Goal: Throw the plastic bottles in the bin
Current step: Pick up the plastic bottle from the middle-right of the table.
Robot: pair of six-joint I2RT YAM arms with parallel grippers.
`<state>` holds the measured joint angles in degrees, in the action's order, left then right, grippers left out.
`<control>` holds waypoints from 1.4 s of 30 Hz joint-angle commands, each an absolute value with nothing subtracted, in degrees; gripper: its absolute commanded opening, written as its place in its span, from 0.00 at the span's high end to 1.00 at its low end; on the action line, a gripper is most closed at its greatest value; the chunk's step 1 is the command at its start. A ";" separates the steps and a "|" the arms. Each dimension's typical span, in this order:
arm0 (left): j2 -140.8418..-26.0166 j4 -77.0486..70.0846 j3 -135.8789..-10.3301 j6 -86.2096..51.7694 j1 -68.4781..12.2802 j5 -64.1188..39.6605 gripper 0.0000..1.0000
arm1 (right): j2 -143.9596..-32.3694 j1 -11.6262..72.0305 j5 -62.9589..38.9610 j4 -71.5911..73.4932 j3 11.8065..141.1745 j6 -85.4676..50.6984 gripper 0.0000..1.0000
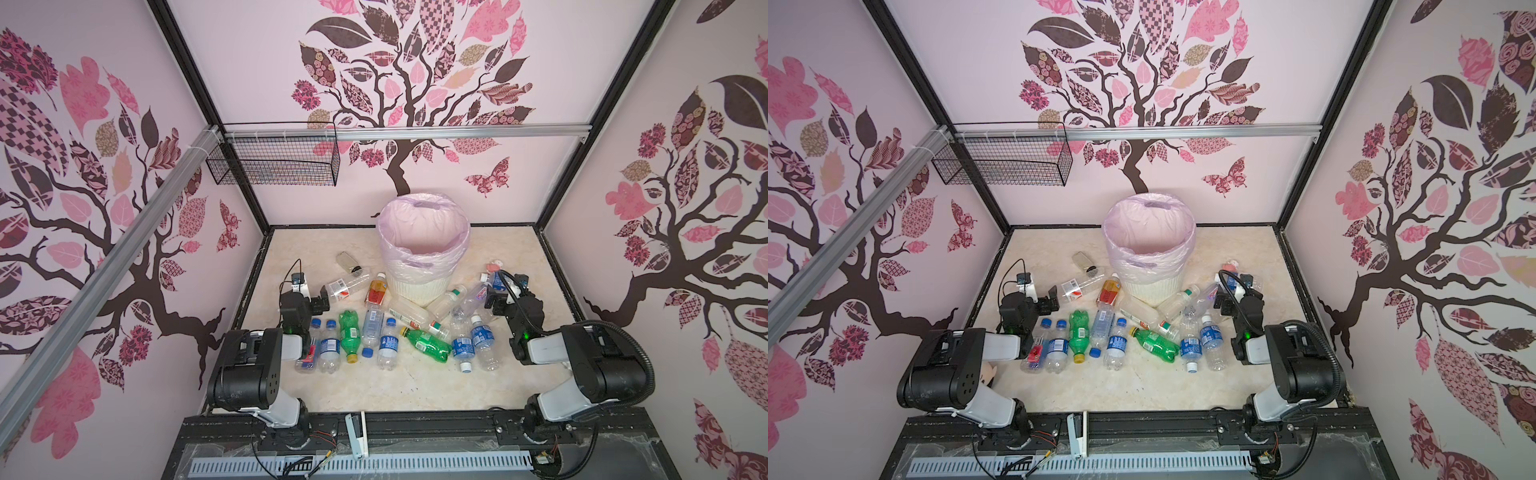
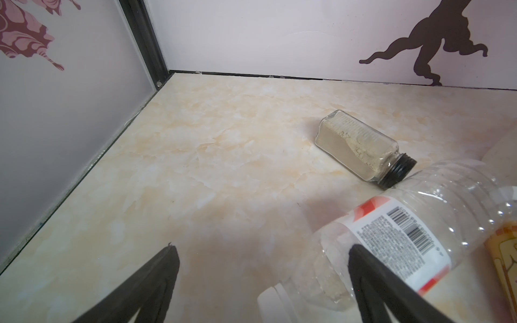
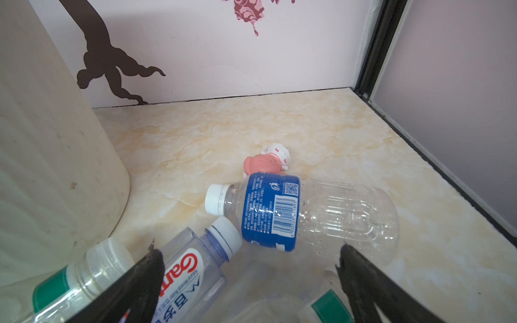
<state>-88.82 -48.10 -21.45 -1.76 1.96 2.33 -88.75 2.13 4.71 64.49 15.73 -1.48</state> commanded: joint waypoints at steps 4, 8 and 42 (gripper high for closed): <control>-89.12 -48.50 -22.74 -2.01 2.05 3.68 0.02 | -89.21 2.04 5.24 65.56 16.75 -2.02 0.00; -85.65 -36.87 -27.96 -2.67 1.00 8.55 0.02 | -86.89 2.12 9.08 63.10 17.47 -3.46 0.00; -46.60 33.87 -51.86 -5.28 -7.47 4.62 0.02 | -62.41 2.02 10.69 -21.86 45.53 -23.99 0.05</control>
